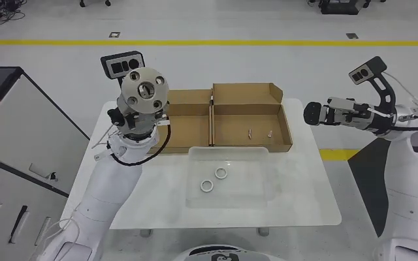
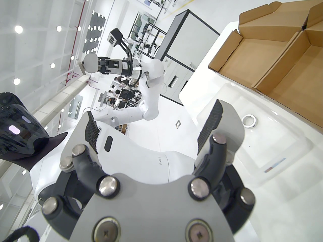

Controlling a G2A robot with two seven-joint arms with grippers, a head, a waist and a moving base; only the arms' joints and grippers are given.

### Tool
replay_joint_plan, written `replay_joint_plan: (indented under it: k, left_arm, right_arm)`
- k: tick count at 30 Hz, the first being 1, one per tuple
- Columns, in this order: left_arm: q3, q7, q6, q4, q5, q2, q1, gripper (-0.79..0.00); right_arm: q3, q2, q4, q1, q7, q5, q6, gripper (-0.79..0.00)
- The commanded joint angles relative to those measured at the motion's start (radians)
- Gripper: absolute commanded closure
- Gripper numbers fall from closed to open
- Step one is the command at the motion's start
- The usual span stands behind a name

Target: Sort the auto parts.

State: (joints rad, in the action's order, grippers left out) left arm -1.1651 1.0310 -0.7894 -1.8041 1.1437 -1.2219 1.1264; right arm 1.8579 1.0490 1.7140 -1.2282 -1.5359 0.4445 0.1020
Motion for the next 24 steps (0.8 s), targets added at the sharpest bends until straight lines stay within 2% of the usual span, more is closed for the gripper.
replay_joint_plan:
  k: [1,8,11,17,24]
  left_arm:
    - [-0.008,-0.004,-0.004,0.007,-0.063,-0.005,0.002,0.000]
    - [-0.020,-0.026,-0.026,0.030,-0.271,-0.010,-0.003,0.000]
    - [-0.007,-0.038,-0.038,0.030,-0.292,-0.010,-0.003,0.000]
    - [0.016,-0.041,-0.041,0.016,-0.180,-0.014,-0.005,0.000]
    - [0.001,-0.007,-0.007,-0.005,-0.032,-0.027,0.000,0.000]
  right_arm:
    - [0.000,0.000,0.000,0.000,0.000,0.000,0.000,-0.785]
    - [0.000,0.000,0.000,0.000,0.000,0.000,0.000,-0.785]
    - [0.000,0.000,0.000,0.000,0.000,0.000,0.000,-0.785]
    - [0.000,0.000,0.000,0.000,0.000,0.000,0.000,-0.785]
    - [0.000,0.000,0.000,0.000,0.000,0.000,0.000,-0.785]
